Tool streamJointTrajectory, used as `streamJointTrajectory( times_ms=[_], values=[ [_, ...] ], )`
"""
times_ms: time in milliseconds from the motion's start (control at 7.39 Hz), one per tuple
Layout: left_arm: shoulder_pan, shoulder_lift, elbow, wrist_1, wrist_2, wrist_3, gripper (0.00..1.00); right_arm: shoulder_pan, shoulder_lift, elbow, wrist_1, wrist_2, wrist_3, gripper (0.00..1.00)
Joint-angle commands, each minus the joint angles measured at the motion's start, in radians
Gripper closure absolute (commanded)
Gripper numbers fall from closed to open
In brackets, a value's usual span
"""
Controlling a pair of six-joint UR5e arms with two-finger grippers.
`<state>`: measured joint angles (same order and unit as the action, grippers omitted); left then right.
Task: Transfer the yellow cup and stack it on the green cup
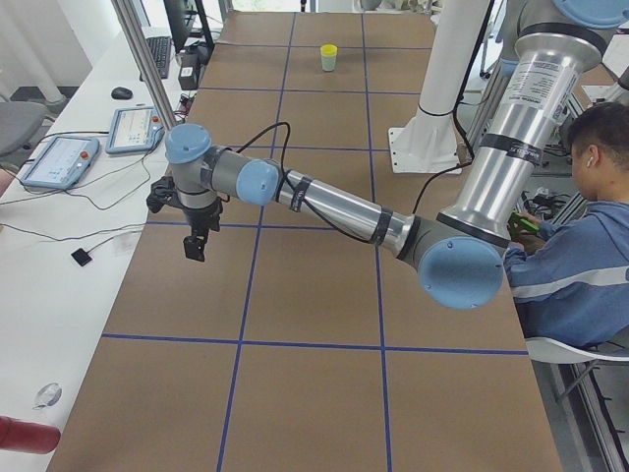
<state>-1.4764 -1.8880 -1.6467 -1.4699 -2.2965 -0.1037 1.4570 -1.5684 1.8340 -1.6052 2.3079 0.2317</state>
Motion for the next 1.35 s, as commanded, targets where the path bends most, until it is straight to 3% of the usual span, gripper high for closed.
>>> streamJointTrajectory(
  times_ms=[0, 406, 541, 676, 947, 1217],
  values=[
    [-0.007, 0.18, -0.199, 0.039, 0.003, 0.002, 0.0, -0.001, 0.044, 0.005, -0.116, 0.004, -0.135, 0.0],
    [-0.007, 0.217, -0.147, 0.057, -0.039, 0.004, 0.0, 0.002, 0.065, -0.016, -0.118, 0.042, -0.133, 0.0],
    [-0.008, 0.219, -0.068, 0.046, -0.049, 0.006, 0.0, 0.0, 0.054, -0.018, -0.116, 0.056, -0.132, 0.0],
    [-0.011, 0.269, -0.083, 0.039, -0.049, 0.006, 0.0, 0.0, 0.05, -0.013, -0.114, 0.05, -0.13, 0.0],
    [-0.019, 0.403, -0.227, 0.034, -0.07, -0.048, 0.0, 0.0, 0.011, -0.005, -0.107, 0.056, -0.121, 0.0],
    [-0.018, 0.399, -0.202, 0.017, -0.084, -0.059, 0.0, 0.0, 0.036, -0.06, -0.11, 0.066, -0.123, 0.0]
  ],
)
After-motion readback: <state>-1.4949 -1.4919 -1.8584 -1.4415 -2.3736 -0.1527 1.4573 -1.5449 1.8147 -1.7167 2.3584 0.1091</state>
